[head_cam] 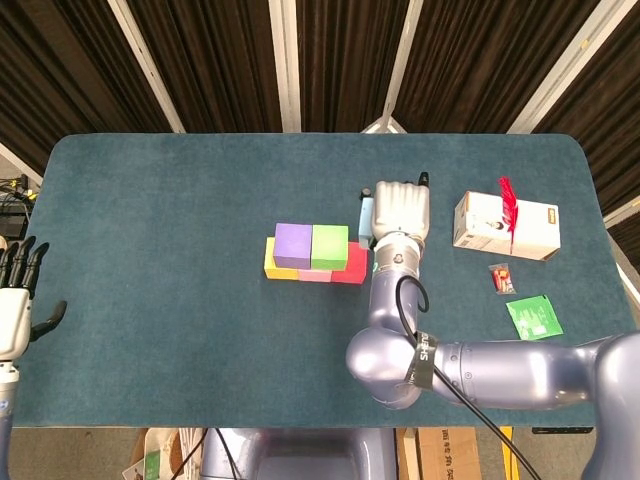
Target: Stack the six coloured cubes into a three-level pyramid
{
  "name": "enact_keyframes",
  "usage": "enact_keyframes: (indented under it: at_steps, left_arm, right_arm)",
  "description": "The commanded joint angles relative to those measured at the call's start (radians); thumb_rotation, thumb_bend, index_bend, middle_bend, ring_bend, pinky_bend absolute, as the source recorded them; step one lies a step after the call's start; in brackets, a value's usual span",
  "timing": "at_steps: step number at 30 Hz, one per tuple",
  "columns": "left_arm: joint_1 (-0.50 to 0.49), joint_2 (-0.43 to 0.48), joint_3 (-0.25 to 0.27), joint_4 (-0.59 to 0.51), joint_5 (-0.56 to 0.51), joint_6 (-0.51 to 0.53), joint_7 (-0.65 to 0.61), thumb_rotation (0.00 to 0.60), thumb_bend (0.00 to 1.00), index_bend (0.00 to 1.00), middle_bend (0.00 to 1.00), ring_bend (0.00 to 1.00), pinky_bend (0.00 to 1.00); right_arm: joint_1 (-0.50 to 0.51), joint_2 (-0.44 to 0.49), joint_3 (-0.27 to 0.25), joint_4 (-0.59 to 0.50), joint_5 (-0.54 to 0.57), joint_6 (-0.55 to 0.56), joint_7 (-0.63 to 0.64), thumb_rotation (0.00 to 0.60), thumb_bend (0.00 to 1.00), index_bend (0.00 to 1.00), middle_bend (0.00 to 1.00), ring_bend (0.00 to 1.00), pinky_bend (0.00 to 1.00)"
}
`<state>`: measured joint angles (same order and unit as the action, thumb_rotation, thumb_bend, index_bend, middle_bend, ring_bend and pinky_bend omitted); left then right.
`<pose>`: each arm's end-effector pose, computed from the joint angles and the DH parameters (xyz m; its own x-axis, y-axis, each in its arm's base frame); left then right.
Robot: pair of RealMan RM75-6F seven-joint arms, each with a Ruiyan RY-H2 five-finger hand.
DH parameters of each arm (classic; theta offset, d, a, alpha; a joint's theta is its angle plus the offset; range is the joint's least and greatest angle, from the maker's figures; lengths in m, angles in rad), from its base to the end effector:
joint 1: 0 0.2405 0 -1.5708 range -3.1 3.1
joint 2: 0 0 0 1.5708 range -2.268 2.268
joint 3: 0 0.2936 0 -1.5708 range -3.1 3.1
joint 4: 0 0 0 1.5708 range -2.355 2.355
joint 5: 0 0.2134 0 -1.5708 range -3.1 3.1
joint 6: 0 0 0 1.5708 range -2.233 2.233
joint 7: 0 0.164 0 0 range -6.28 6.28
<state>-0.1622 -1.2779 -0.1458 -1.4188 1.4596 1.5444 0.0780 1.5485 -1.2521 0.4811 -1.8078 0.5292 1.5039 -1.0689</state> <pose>-0.3477 0.2515 0.1614 0.4709 -0.1855 0.8625 0.8776 -0.0013 -0.4794 0.0332 -0.4418 0.1112 0.4841 -0.3458 0.8038 -0.8048 0.1847 0.5641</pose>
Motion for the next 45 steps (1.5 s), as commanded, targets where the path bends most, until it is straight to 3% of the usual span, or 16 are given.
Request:
enact_keyframes:
  at_steps: [1, 9, 22, 32, 45]
  left_arm:
    - [0.002, -0.019, -0.002, 0.021, 0.023, 0.035, -0.024, 0.600, 0.36, 0.06, 0.00, 0.00, 0.00]
    - [-0.004, -0.068, -0.009, 0.066, 0.027, 0.055, -0.023, 0.600, 0.36, 0.05, 0.00, 0.00, 0.00]
    - [-0.023, -0.117, -0.012, 0.107, -0.014, 0.005, 0.027, 0.600, 0.36, 0.05, 0.00, 0.00, 0.00]
    - [-0.025, -0.117, -0.013, 0.099, -0.016, 0.006, 0.030, 0.600, 0.36, 0.05, 0.00, 0.00, 0.00]
    - [-0.020, -0.118, -0.025, 0.109, -0.018, 0.031, 0.001, 0.600, 0.36, 0.05, 0.00, 0.00, 0.00]
  right_arm:
    - [-0.019, -0.016, 0.006, 0.002, -0.022, 0.007, -0.003, 0.600, 0.35, 0.43, 0.41, 0.25, 0.00]
    - [-0.064, -0.061, 0.008, -0.003, -0.097, 0.003, 0.002, 0.600, 0.35, 0.43, 0.41, 0.25, 0.00]
    - [-0.056, -0.121, 0.136, 0.059, -0.096, 0.019, -0.032, 0.600, 0.35, 0.43, 0.41, 0.25, 0.00]
    - [-0.053, -0.156, 0.199, 0.082, -0.105, 0.027, -0.042, 0.600, 0.35, 0.43, 0.41, 0.25, 0.00]
    - [-0.051, -0.226, 0.223, 0.125, -0.142, 0.004, -0.042, 0.600, 0.35, 0.43, 0.41, 0.25, 0.00]
